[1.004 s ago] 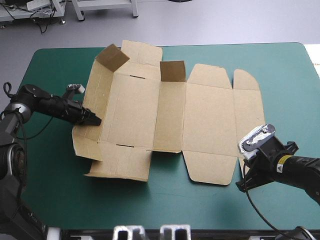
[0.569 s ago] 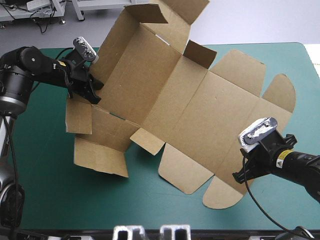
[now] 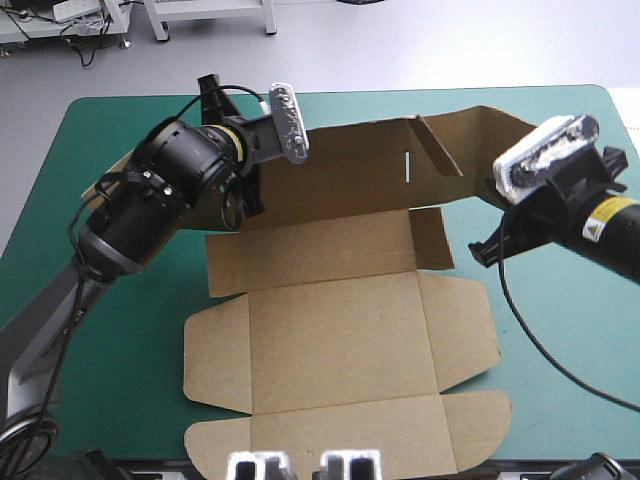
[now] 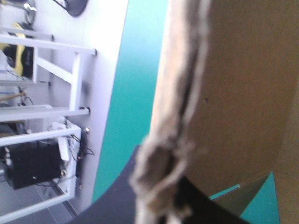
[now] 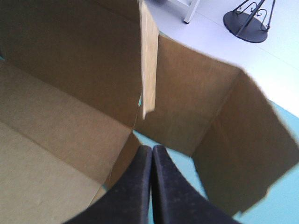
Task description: Fold the box
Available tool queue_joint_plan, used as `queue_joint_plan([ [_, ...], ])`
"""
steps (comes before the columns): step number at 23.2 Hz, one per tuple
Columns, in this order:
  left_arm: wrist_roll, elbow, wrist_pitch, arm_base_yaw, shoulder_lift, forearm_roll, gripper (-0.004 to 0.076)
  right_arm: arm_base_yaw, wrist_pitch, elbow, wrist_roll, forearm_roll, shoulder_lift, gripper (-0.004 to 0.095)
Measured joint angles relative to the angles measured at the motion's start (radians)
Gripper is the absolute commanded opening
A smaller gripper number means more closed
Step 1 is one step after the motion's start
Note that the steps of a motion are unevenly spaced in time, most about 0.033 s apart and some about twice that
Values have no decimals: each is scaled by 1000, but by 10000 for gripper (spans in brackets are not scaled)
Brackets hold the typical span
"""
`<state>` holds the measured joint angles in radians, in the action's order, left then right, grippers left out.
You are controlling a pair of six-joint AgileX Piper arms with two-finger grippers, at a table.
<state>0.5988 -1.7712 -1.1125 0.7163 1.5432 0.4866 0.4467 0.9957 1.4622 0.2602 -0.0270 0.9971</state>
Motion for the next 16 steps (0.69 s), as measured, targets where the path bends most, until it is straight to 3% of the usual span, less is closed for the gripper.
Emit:
queue_joint_plan([
  [5, -168, 209, 120, 112, -9, 229, -10, 0, 242, 433, 74, 3, 264, -25],
  [8, -397, 414, 228, 113, -45, 436, -10, 0, 251, 606, 82, 36, 398, -25],
  [16, -777, 693, 444, 113, -163, 834, -10, -131, 251, 638, 69, 103, 583, -25],
])
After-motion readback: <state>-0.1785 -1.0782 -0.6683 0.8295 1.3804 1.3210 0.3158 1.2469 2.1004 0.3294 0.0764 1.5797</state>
